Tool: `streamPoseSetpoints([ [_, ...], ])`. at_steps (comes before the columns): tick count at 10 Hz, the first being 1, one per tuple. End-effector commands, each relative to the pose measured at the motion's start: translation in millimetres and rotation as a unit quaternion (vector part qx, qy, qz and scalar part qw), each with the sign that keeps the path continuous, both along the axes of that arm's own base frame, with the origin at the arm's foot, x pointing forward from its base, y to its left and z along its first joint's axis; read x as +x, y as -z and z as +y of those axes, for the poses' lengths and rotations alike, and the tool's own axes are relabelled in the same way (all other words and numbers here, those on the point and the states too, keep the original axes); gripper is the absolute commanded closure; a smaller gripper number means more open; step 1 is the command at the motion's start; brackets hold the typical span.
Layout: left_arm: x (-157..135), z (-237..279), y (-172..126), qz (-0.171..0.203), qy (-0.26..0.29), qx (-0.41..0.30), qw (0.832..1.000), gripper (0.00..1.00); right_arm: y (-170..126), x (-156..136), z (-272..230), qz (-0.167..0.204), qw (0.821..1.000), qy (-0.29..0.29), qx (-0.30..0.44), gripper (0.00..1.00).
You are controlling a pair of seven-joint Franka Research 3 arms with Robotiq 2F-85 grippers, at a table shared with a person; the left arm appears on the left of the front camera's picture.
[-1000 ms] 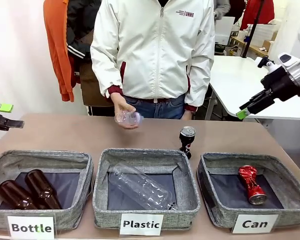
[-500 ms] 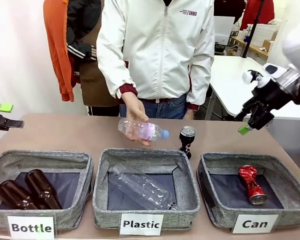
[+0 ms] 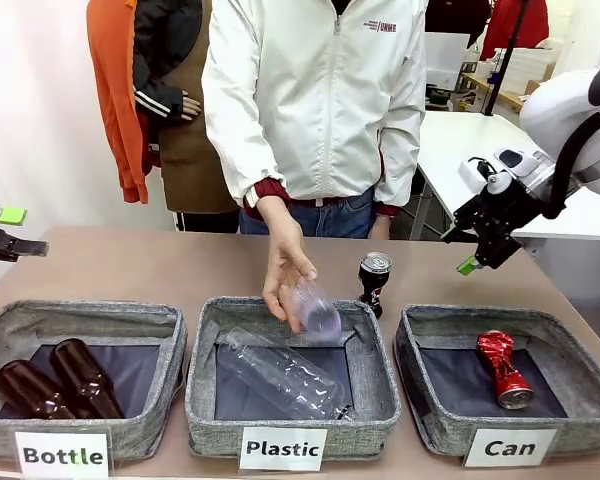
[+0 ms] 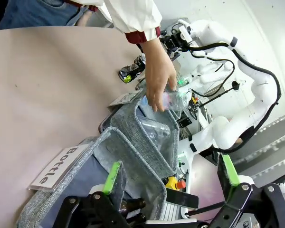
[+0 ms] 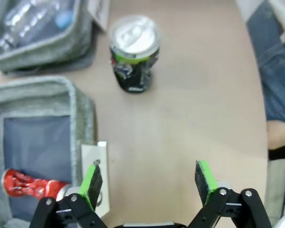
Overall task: Sort the can waste into the basket.
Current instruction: Pick up the can waste from the table and place it in the right Fabric basket.
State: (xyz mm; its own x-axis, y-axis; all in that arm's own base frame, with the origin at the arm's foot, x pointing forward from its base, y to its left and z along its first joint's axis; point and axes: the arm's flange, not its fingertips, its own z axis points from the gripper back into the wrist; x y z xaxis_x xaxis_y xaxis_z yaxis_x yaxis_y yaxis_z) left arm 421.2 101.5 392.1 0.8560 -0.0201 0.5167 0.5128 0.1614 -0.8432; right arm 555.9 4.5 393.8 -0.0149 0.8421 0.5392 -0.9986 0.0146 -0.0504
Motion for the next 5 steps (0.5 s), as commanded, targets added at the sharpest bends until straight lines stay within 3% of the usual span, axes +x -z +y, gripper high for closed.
streamPoseSetpoints([
  [1, -2, -1, -3, -0.001, 0.002, 0.006, 1.0, 0.0, 4, 5, -4, -0.01, 1.0, -0.006, 0.027, 0.0],
  [5, -2, -1, -3, -0.001, 0.002, 0.006, 1.0, 0.0, 5, -4, -11, -0.019, 0.999, 0.015, 0.033, 0.0],
])
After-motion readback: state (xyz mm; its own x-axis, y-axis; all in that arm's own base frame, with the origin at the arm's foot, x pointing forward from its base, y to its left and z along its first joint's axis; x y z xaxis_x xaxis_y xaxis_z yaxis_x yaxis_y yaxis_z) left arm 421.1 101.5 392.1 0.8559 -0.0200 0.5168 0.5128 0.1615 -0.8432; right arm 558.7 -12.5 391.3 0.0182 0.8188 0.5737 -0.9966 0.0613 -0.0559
